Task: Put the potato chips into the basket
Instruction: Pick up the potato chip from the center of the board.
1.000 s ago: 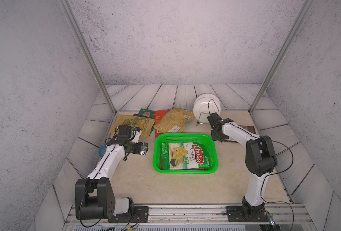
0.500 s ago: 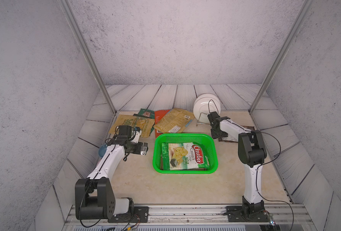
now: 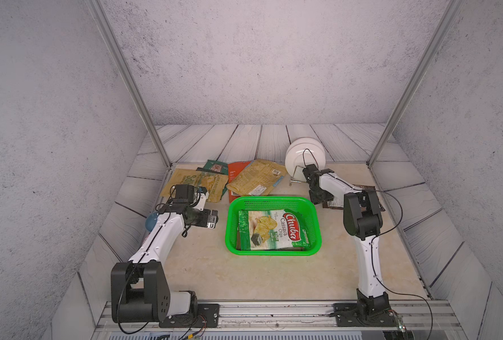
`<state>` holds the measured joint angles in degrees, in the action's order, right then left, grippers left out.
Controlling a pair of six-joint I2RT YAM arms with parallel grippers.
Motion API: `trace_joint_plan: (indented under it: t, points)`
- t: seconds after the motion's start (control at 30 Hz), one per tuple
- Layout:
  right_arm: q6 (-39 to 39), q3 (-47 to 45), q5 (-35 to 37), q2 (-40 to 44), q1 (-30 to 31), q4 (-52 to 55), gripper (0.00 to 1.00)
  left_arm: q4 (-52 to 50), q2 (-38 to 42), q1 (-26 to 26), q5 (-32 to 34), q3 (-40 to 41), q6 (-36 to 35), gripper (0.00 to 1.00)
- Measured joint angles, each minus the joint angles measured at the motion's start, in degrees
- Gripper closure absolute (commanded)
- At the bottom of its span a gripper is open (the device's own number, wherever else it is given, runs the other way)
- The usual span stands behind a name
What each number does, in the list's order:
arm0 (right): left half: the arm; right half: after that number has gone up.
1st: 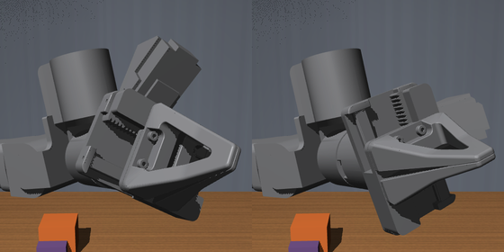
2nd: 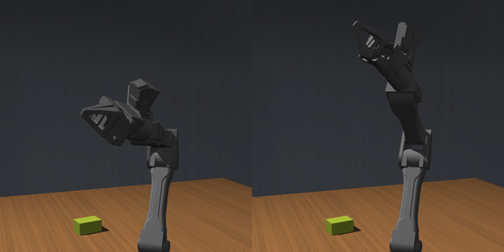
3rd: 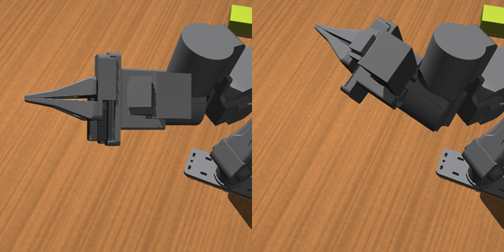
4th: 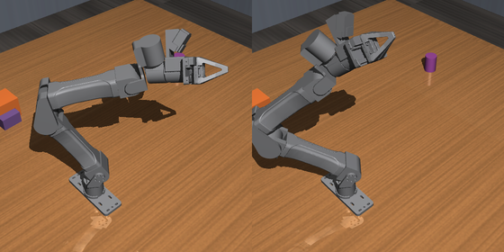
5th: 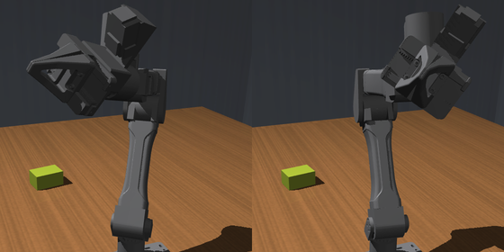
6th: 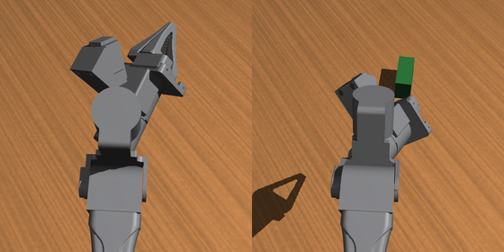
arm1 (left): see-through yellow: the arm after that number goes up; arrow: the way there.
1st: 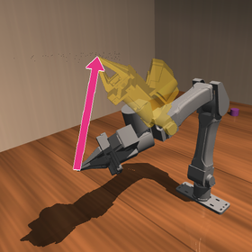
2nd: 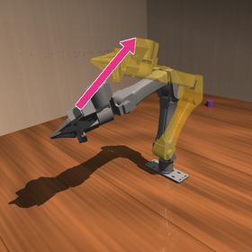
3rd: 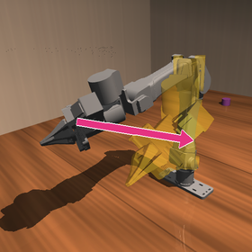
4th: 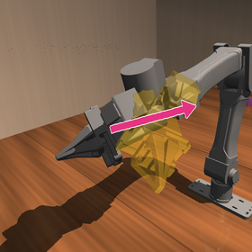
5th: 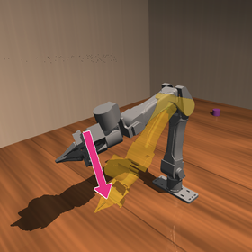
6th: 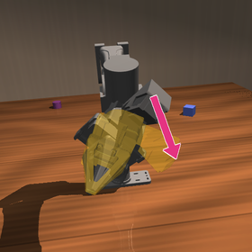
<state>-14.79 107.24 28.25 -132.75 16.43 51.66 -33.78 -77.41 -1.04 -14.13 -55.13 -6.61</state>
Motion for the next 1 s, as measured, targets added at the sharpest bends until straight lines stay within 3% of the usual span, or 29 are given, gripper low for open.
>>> trace_joint_plan:
  t: [0.13, 0.5, 0.8, 1.0]
  points:
    - [-0.2, 1.9, 0.9, -1.2, 0.0, 1.9, 0.56, 0.0, 0.0, 0.0, 0.0, 0.0, 0.0, 0.00]
    - [-1.2, 1.9, 2.4, -1.4, 0.0, 2.8, 0.99, 0.0, 0.0, 0.0, 0.0, 0.0, 0.0, 0.00]
    - [-1.1, -2.3, 1.8, 0.1, 0.0, 0.2, 1.00, 0.0, 0.0, 0.0, 0.0, 0.0, 0.0, 0.00]
    - [-1.3, -9.9, -2.3, 10.9, 0.0, -0.4, 1.00, 0.0, 0.0, 0.0, 0.0, 0.0, 0.0, 0.00]
